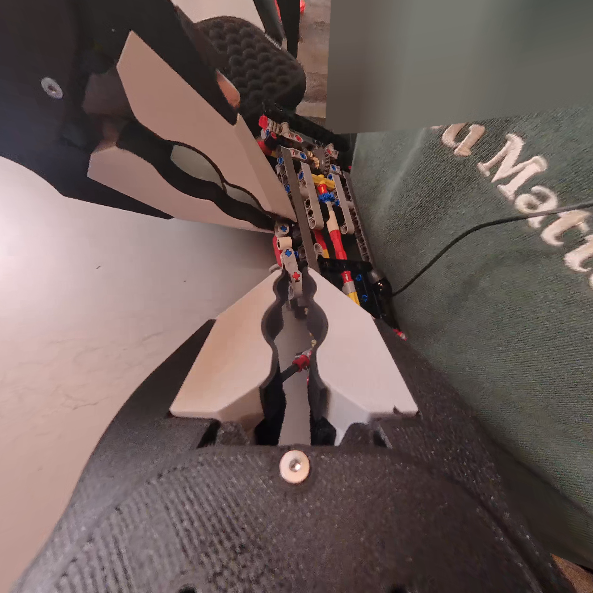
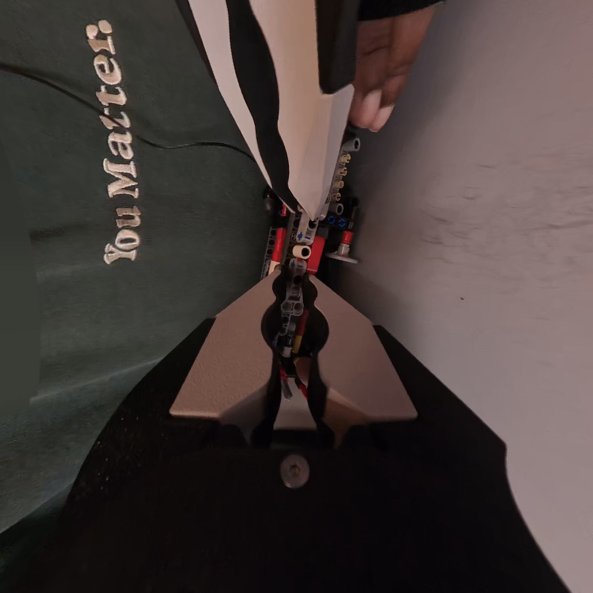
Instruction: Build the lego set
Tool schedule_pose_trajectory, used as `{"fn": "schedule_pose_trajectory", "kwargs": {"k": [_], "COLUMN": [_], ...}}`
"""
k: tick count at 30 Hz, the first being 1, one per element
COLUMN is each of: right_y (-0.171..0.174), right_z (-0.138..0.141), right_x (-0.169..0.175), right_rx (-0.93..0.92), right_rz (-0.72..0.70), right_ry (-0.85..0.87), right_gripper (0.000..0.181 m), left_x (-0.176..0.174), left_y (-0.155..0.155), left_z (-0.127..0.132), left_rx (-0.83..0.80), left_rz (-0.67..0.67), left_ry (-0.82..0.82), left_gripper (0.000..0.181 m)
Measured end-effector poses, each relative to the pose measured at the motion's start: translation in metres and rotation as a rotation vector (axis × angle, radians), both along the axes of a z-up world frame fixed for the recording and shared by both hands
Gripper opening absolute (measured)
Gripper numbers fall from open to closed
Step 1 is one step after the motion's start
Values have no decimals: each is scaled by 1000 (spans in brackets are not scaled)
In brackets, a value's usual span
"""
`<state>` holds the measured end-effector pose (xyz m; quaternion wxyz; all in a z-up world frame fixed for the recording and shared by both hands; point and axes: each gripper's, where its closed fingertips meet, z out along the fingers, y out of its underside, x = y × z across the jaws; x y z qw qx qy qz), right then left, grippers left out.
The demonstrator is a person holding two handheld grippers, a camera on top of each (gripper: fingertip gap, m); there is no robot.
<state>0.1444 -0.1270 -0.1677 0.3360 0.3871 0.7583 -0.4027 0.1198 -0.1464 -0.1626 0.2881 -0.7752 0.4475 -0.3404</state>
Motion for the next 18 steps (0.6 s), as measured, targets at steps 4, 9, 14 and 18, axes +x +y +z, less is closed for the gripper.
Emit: {"fn": "schedule_pose_trajectory", "kwargs": {"k": [4, 9, 14, 18], "right_y": [-2, 2, 5, 6], "right_z": [1, 0, 1, 1], "right_x": [0, -4, -6, -5], "right_rx": [5, 16, 55, 58], "right_rz": [-10, -33, -37, -54], "right_ry": [29, 28, 73, 100], "right_gripper": [7, 7, 7, 7], "left_x": [0, -2, 3, 6], "left_y": [-1, 12, 16, 14], "left_z": [2, 11, 2, 1], "left_rx": [-32, -89, -157, -173], "left_rz": [4, 63, 73, 60], "left_ry": [-23, -84, -45, -51], "left_gripper": [8, 20, 21, 9]}}
